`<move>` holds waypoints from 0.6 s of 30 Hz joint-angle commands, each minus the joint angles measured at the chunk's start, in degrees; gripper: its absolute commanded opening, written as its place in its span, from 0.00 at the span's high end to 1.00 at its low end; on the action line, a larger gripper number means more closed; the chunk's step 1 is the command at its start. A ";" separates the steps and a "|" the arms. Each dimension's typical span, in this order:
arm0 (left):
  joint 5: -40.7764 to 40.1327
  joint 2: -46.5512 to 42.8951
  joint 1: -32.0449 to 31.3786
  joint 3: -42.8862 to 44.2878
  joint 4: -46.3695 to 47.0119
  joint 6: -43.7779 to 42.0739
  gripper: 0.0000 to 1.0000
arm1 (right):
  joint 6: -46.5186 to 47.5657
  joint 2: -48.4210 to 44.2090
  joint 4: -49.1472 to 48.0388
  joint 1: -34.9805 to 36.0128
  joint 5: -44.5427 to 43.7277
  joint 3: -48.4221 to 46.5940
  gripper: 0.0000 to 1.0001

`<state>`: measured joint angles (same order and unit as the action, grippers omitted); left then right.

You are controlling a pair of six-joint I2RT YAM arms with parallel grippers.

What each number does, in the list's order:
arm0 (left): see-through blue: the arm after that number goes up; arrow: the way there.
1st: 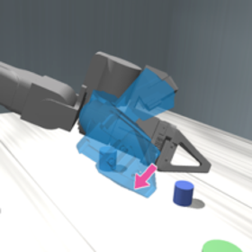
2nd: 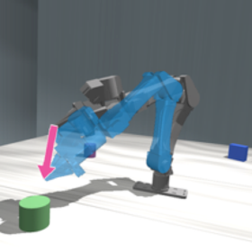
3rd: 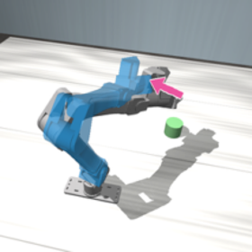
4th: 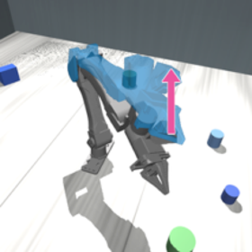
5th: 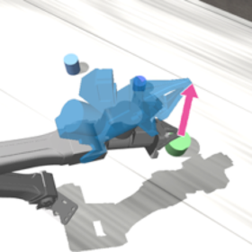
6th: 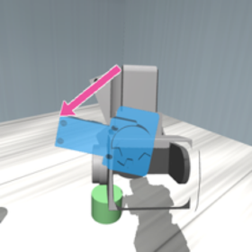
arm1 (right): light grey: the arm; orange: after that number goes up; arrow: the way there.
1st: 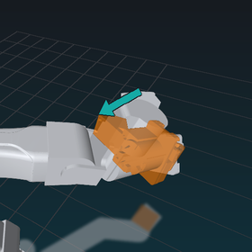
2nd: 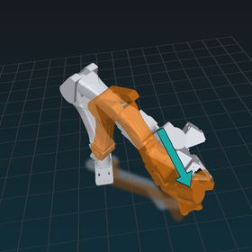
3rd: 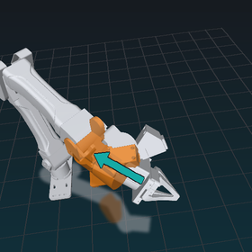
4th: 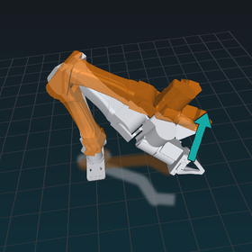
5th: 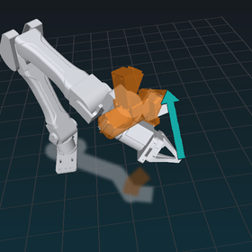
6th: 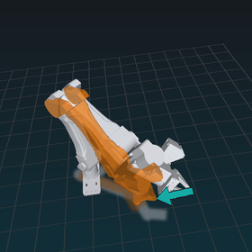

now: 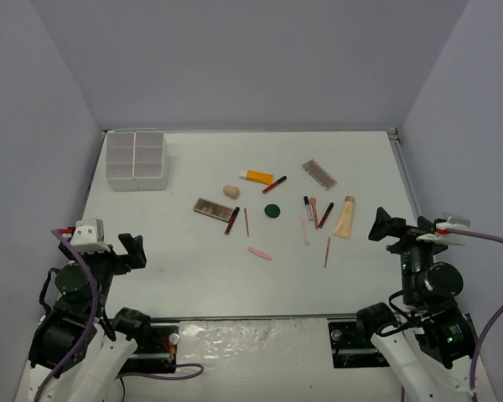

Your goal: Organize the makeup

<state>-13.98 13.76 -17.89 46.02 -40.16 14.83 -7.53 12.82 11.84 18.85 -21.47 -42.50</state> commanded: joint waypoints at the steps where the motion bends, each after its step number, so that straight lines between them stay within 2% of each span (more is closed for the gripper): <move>1: -1.02 1.26 -0.04 0.44 3.94 0.81 0.03 | -3.43 5.26 -3.20 0.36 -1.53 -2.02 0.00; 9: -0.84 2.44 -0.01 0.59 3.83 0.81 0.03 | -11.42 24.40 0.47 0.31 0.06 -8.29 0.00; 18: -1.23 2.73 0.05 0.56 3.74 0.81 0.03 | -23.42 43.94 2.35 -0.55 -10.05 -8.83 0.00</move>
<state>-14.61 14.44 -17.89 45.98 -40.05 15.24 -23.86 51.18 15.08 18.84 -24.73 -50.15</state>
